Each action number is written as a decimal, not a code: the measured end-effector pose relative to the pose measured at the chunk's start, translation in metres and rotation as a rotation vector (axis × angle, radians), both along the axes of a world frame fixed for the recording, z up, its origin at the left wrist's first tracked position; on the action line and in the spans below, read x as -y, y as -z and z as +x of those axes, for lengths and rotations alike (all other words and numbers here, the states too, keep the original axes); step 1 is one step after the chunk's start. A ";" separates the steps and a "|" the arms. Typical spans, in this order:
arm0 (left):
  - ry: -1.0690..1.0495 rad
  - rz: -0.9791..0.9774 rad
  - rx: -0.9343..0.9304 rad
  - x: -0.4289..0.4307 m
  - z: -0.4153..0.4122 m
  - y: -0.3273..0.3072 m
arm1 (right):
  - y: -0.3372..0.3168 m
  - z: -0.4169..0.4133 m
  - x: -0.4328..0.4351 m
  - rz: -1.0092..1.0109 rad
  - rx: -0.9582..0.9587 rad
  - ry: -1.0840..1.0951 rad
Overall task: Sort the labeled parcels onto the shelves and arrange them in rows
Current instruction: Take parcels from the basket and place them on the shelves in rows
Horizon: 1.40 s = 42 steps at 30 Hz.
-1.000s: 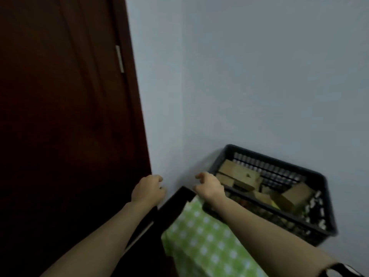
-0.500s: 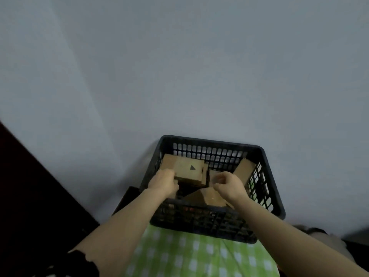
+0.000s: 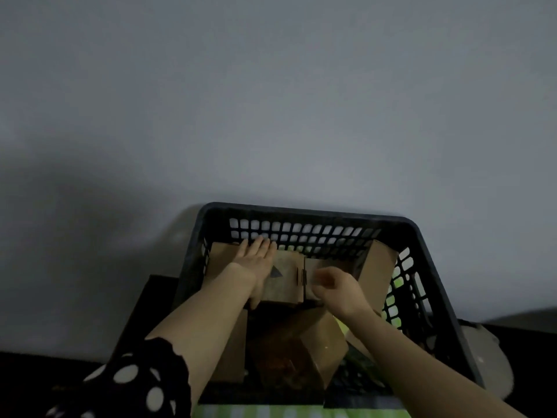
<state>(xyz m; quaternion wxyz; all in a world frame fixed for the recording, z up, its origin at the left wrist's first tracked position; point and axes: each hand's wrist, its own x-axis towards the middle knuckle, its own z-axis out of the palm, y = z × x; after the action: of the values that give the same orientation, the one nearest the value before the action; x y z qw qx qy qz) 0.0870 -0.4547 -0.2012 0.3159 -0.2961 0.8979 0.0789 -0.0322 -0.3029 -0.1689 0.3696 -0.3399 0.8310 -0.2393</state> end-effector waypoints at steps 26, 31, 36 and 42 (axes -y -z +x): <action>-1.036 1.100 -1.414 -0.203 0.089 -0.229 | -0.132 0.028 -0.093 -0.223 1.138 -0.336; -1.365 0.540 -1.548 -0.253 0.145 -0.270 | -0.163 0.068 -0.107 -0.354 1.108 -0.364; -1.439 0.278 -1.439 -0.303 0.191 -0.286 | -0.189 0.111 -0.116 -0.437 0.931 -0.493; -1.492 0.159 -1.499 -0.359 0.249 -0.302 | -0.202 0.164 -0.132 -0.425 0.902 -0.670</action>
<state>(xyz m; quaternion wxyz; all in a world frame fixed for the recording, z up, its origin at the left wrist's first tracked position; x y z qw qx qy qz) 0.3358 -0.0953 0.1008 -0.4285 -0.6265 0.4463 0.4740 0.1323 -0.1710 0.0332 0.6649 -0.5147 0.3739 -0.3915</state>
